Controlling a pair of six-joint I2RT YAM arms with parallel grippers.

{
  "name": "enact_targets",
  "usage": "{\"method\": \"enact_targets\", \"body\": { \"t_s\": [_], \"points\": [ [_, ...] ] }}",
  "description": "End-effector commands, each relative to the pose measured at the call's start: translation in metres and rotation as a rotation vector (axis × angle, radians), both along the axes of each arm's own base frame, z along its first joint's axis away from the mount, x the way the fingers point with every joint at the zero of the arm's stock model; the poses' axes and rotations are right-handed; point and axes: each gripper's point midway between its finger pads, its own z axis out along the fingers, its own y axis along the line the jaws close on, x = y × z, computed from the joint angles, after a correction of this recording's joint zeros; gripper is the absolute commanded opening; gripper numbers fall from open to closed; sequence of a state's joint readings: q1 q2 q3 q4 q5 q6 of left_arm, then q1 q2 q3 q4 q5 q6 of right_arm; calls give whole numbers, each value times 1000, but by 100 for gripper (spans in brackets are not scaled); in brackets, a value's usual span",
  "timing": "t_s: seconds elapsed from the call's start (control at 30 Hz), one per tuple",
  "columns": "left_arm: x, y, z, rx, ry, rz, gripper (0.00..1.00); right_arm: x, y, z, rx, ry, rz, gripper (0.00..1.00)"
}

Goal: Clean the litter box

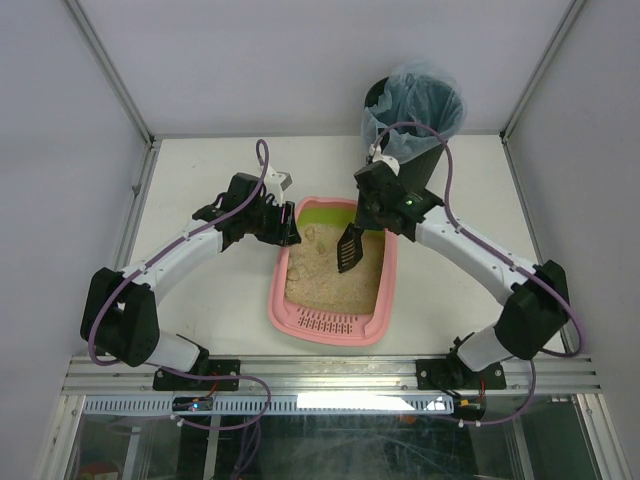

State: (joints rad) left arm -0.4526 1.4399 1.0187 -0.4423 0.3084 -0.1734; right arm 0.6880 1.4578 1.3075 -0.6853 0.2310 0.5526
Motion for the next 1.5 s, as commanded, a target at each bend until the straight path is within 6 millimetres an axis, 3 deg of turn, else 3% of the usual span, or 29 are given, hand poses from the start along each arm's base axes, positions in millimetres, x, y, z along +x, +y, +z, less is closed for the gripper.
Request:
{"method": "enact_targets", "body": {
  "t_s": [0.0,0.13,0.27,0.43,0.53,0.67,1.07,1.47],
  "points": [
    [10,2,4,26,-42,-5,49,34,-3,-1,-80,-83,-121,0],
    [10,1,3,25,-39,-8,49,36,13,-37,-83,-6,-93,0],
    [10,2,2,28,-37,-7,49,24,40,-76,16,98,-22,0],
    [10,1,1,27,-31,-8,49,2,81,-93,238,218,71,0],
    [10,2,2,26,-36,-7,49,-7,94,-88,333,240,100,0],
    [9,2,2,27,-37,-8,49,-10,95,-72,387,208,106,0],
    [9,2,4,24,-41,-7,49,-7,61,-12,514,50,6,0],
    [10,1,4,23,-42,-7,49,-5,39,6,591,-13,-58,0]
  ]
}}
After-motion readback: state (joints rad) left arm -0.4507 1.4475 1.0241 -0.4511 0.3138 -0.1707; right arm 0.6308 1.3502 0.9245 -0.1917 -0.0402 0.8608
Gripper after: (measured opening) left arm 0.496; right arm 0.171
